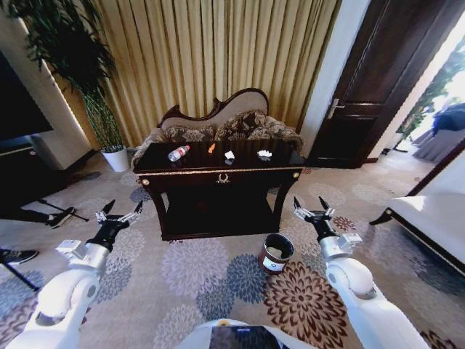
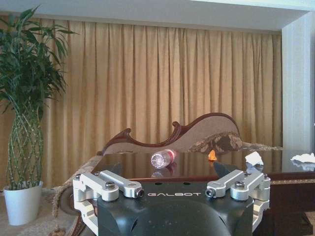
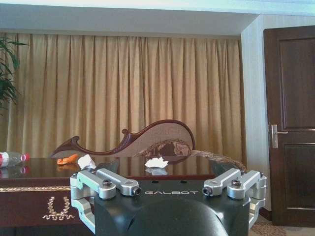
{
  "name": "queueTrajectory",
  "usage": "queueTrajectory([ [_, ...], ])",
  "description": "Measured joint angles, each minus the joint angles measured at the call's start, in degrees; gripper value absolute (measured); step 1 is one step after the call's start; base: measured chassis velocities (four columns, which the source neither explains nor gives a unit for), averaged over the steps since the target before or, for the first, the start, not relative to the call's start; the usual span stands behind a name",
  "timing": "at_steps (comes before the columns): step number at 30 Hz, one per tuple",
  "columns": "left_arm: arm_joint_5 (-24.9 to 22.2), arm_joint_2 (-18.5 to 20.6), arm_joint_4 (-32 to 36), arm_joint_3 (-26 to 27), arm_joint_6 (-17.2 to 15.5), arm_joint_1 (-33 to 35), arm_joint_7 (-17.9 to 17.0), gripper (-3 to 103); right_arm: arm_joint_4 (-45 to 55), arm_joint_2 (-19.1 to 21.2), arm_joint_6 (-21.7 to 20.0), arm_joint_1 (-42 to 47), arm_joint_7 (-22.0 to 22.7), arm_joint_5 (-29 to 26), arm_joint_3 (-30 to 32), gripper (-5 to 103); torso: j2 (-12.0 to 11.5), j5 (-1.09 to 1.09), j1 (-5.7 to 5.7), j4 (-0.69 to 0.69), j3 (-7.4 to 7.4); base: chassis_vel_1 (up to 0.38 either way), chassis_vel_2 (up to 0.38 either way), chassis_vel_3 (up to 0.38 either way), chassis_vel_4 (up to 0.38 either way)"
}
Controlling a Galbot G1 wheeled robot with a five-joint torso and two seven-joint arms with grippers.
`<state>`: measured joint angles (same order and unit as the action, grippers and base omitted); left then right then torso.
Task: Move to the front of the table and place the trash on the table into the trash bin.
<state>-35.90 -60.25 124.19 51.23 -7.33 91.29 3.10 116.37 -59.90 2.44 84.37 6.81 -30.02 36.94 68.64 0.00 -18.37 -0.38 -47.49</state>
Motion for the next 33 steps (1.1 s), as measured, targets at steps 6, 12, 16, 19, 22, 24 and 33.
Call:
queueTrajectory([
  [6,0.0,0.0,-0.1,0.0,0.1,0.0,0.1,100,0.1,0.0,0.0,0.2,0.0,0.0,0.0,100,0.0,0.0,0.0,0.0,0.0,-0.154,0.148,0.151,-0.15],
  [12,0.0,0.0,-0.3,0.0,0.3,0.0,0.3,100,0.1,-0.1,0.0,0.3,0.0,0.1,-0.1,100,0.0,0.0,0.0,0.0,0.0,-0.15,0.134,0.146,-0.144],
  [16,0.0,0.0,-0.3,0.1,0.3,0.0,0.4,100,0.1,-0.1,0.0,0.3,0.0,0.1,-0.1,100,0.0,0.0,0.0,0.0,0.0,-0.14,0.146,0.133,-0.164],
  [19,0.0,-0.2,-0.3,0.1,0.3,0.1,0.4,100,0.3,-0.1,0.0,0.4,0.0,0.1,-0.1,100,0.0,0.0,0.0,0.01,0.0,-0.13,0.167,0.141,-0.156],
  [22,0.0,-0.2,-0.2,0.1,0.3,0.1,0.4,100,0.4,-0.1,0.0,0.3,0.0,0.1,0.0,100,0.0,0.0,0.0,0.01,0.0,-0.139,0.169,0.164,-0.153],
  [24,-0.1,-0.1,-0.2,0.2,0.3,0.1,0.4,100,0.4,0.0,0.0,0.3,0.0,0.1,0.0,100,0.0,0.0,0.0,0.0,0.0,-0.134,0.146,0.157,-0.147],
  [33,-0.3,0.1,0.0,0.7,0.2,0.4,0.5,100,0.5,0.0,-0.1,0.0,0.0,0.0,0.2,100,0.0,0.01,0.0,0.0,0.0,-0.156,0.145,0.157,-0.15],
])
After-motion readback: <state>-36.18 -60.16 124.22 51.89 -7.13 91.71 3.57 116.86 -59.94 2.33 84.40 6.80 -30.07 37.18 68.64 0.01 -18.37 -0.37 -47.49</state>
